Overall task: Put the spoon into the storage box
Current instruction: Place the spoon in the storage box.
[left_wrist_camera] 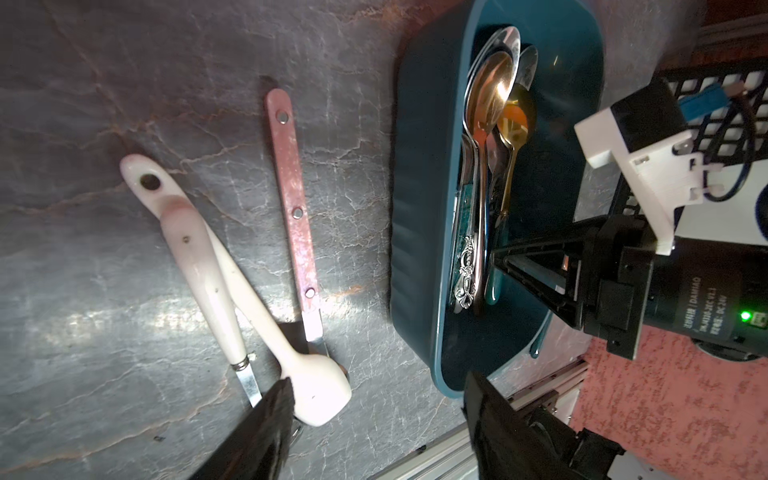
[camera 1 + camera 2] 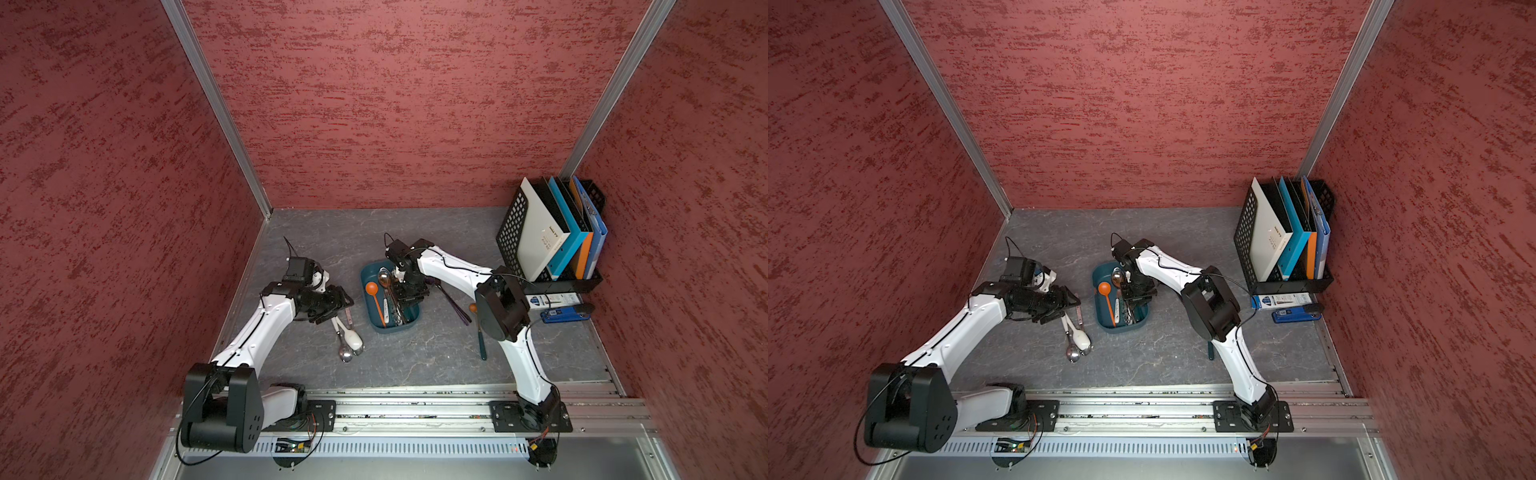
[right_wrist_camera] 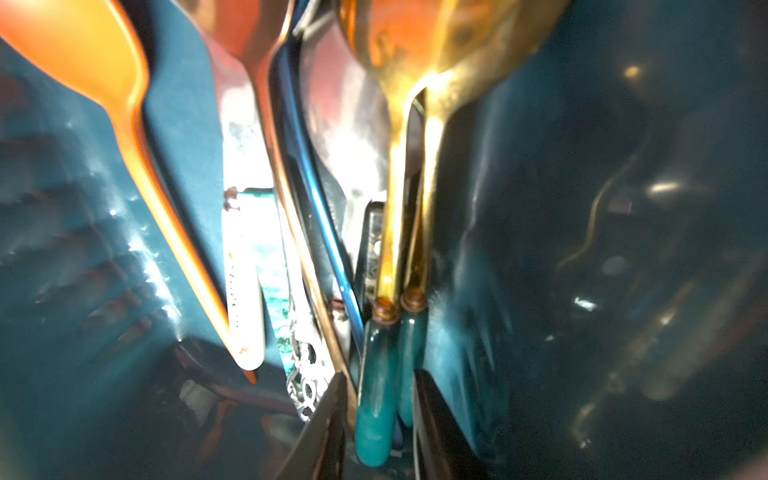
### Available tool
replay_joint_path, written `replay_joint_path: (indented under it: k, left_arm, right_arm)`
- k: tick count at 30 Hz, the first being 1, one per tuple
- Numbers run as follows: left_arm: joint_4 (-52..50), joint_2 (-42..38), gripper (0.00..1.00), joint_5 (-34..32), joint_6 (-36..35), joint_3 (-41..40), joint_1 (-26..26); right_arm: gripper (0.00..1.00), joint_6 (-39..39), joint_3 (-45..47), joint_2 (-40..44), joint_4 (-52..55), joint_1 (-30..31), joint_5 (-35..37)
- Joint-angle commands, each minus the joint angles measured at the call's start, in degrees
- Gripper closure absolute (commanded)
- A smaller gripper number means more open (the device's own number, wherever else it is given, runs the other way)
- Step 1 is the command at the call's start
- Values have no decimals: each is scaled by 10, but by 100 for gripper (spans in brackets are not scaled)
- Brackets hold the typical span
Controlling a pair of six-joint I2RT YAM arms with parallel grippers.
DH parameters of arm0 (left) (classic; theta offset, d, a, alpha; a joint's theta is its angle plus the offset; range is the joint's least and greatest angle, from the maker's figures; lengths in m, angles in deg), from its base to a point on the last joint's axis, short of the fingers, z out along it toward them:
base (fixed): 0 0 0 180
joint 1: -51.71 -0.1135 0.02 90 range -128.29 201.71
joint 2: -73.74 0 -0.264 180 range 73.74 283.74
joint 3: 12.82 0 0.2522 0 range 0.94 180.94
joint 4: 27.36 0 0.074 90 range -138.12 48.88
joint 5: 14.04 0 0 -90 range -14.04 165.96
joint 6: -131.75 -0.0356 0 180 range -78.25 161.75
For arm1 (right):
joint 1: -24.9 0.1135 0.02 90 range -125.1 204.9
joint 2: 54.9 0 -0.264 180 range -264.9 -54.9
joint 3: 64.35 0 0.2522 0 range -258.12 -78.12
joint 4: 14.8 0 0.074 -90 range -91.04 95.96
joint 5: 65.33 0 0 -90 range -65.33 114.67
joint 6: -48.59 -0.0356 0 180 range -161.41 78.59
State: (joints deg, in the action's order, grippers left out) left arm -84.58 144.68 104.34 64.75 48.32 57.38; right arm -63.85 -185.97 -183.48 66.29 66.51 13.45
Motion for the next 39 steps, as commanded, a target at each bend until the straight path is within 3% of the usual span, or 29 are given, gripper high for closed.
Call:
replay_joint_path:
  k: [1, 10, 21, 28, 39]
  left_arm:
    - [-23, 2, 32, -45, -26, 30, 30]
    - [-54, 37, 32, -120, -49, 95, 130]
    - [-58, 86, 32, -171, -54, 149, 215]
    - [-71, 94, 32, -191, -45, 158, 239]
    - [-86, 92, 32, -197, -40, 170, 243]
  right_arm:
    - [67, -7, -9, 42, 4, 4, 24]
    - [63, -6, 53, 150, 2, -6, 80]
    - [58, -27, 329, 323, -29, -94, 99]
    - [54, -44, 438, 376, -49, -147, 86]
    - [55, -39, 511, 376, -93, -177, 84]
